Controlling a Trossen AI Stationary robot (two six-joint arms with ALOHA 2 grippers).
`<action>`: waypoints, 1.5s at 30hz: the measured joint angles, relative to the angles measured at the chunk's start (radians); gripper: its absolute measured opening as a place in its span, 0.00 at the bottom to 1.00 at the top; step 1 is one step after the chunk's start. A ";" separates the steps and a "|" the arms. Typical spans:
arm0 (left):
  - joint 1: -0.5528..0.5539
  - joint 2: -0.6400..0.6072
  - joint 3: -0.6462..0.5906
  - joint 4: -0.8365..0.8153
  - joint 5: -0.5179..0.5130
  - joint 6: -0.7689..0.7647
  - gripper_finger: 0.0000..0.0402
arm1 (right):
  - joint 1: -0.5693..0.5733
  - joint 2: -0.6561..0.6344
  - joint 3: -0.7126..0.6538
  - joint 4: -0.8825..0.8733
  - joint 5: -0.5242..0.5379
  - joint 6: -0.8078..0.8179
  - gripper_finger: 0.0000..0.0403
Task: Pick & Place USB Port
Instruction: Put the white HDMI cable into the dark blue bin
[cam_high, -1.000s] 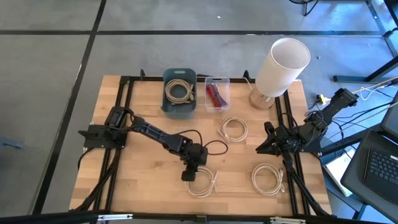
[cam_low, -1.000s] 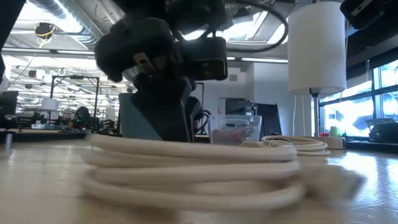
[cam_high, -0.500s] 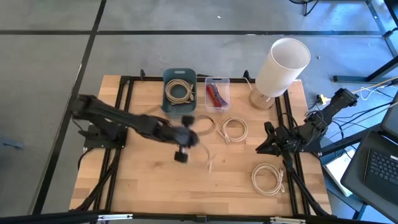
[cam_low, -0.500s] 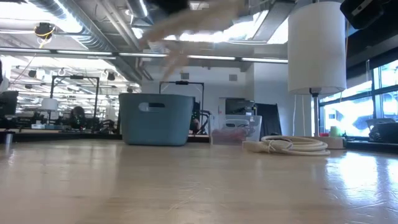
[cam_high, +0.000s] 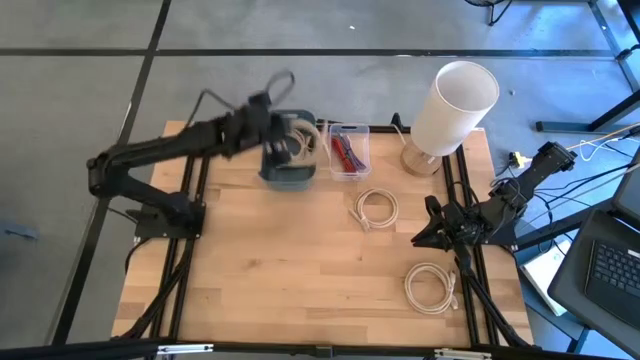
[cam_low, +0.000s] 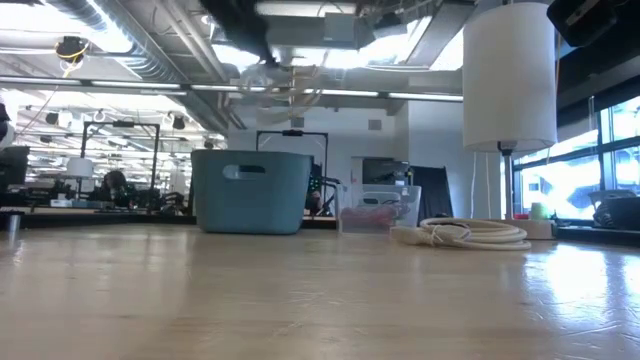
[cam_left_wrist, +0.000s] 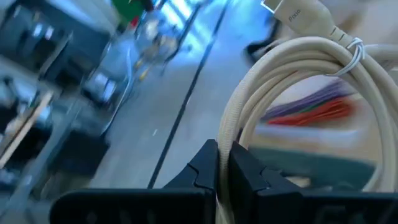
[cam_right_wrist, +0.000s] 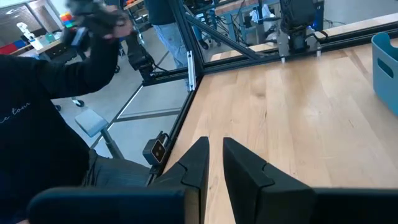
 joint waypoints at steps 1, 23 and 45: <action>0.059 0.005 0.000 -0.001 0.031 0.007 0.02 | 0.000 0.000 0.000 0.000 0.000 0.000 0.13; 0.442 0.408 0.000 -0.055 0.356 0.126 0.02 | 0.000 0.000 0.000 0.000 0.000 0.000 0.13; 0.439 0.585 0.000 0.042 0.419 0.072 0.04 | 0.000 0.000 0.000 0.000 0.000 0.000 0.13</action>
